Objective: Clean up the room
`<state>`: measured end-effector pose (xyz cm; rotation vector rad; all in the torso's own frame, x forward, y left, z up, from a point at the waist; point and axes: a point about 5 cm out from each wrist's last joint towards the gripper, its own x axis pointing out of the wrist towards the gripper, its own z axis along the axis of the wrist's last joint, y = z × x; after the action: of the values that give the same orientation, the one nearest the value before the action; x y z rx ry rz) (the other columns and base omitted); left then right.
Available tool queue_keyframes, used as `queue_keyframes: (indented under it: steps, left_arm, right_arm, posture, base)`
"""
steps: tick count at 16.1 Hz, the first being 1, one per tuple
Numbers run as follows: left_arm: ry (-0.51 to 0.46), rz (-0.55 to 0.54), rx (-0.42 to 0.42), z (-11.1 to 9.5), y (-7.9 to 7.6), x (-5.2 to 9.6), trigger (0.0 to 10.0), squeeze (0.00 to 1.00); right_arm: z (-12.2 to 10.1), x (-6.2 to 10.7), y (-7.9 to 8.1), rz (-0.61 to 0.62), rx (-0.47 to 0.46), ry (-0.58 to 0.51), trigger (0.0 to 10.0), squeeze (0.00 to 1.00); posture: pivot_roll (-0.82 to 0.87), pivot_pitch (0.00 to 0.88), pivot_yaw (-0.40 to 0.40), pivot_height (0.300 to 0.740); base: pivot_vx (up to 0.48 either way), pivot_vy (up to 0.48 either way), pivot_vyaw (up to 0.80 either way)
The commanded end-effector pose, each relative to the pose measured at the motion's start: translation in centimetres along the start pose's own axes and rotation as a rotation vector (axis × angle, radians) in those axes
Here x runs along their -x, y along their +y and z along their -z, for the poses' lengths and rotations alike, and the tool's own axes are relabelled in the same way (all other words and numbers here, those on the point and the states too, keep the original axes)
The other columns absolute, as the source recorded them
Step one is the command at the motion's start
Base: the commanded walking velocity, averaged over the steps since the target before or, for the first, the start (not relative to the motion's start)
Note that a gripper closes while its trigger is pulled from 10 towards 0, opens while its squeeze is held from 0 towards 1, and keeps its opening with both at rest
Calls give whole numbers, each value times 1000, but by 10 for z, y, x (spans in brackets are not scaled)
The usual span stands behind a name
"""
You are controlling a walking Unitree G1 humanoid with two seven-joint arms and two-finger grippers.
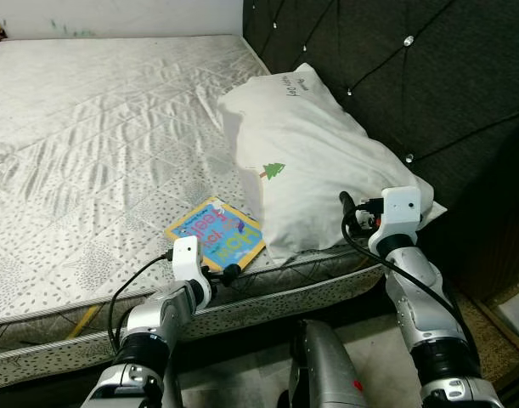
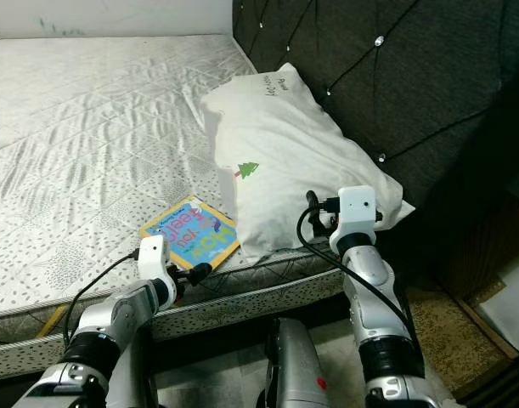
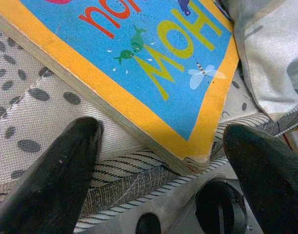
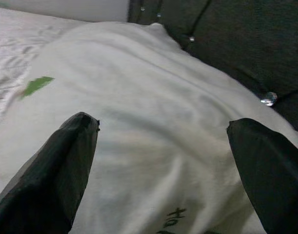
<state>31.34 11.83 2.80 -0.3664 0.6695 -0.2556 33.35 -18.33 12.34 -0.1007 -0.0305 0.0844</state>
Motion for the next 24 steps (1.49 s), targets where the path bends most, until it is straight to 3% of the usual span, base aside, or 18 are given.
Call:
queue_keyframes:
  steps: [1, 4, 8, 10, 13, 18, 21, 24]
  left_arm:
    - [21, 25, -7, 2, -6, -4, 10000, 0]
    - [24, 51, -12, -3, -10, -10, 10000, 0]
    - [41, 76, -24, -5, -15, -14, 10000, 0]
    - [53, 105, -49, -5, -24, -17, 10000, 0]
    - [75, 197, -72, -4, -55, -23, 10000, 0]
    - [113, 250, -105, 6, -77, -27, 10000, 0]
    - [131, 251, -153, 10, -80, -27, 10000, 0]
    - [89, 231, -211, 8, -76, -26, 10000, 0]
  right_arm:
    - [-3, 3, 0, -42, 3, 0, 10000, 0]
    - [-1, 15, 7, -165, 44, 11, 10000, 0]
    - [-5, 22, 13, -212, 47, 5, 10000, 0]
    - [-8, 24, 14, -225, 54, 1, 10000, 0]
    - [-9, 25, 16, -235, 59, 5, 10000, 0]
    - [-12, 22, 23, -251, 64, -1, 10000, 0]
    - [-12, 22, 24, -252, 65, 0, 10000, 0]
    - [-12, 21, 25, -251, 64, 1, 10000, 0]
  posture:
    - [-130, 35, -62, 523]
    - [-143, 35, -65, 523]
    - [-154, 35, -61, 523]
    - [-157, 36, -60, 523]
    - [-154, 36, -63, 523]
    - [-149, 35, -65, 523]
    - [-146, 33, -62, 523]
    - [-134, 31, -59, 523]
  base:
    - [0, 0, 0]
    - [0, 0, 0]
    - [0, 0, 0]
    - [0, 0, 0]
    - [0, 0, 0]
    - [0, 0, 0]
    - [0, 0, 0]
    - [0, 0, 0]
